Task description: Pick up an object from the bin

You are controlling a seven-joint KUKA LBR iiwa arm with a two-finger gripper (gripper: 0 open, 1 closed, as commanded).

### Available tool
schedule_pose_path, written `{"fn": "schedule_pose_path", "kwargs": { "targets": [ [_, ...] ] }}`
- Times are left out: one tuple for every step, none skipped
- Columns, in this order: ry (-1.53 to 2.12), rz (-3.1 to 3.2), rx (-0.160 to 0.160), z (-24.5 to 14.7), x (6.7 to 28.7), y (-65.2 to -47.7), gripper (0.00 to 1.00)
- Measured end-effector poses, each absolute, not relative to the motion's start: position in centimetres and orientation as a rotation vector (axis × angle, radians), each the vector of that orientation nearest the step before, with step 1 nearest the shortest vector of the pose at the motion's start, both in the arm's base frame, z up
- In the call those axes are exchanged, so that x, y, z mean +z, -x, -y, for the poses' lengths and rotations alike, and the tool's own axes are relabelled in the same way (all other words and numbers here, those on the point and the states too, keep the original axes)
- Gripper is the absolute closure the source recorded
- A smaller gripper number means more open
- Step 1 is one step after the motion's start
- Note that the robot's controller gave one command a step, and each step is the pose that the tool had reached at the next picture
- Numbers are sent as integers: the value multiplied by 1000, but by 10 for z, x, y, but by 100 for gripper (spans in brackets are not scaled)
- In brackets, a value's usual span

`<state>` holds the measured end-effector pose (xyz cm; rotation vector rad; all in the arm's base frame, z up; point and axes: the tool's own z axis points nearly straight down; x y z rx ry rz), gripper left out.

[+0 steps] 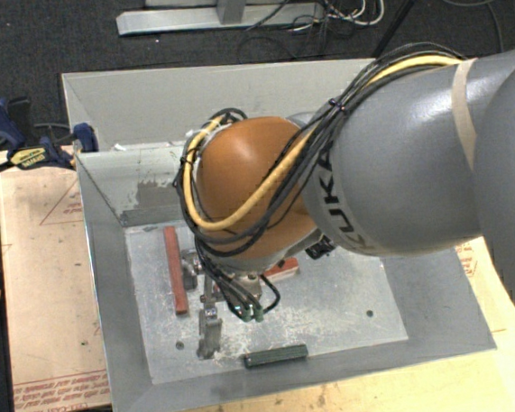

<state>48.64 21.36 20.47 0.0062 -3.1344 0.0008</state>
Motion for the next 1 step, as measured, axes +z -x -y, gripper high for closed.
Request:
{"fn": "schedule_pose_path", "kwargs": {
  "targets": [
    [-78,3142,4,-165,135,-576,0]
  ]
}}
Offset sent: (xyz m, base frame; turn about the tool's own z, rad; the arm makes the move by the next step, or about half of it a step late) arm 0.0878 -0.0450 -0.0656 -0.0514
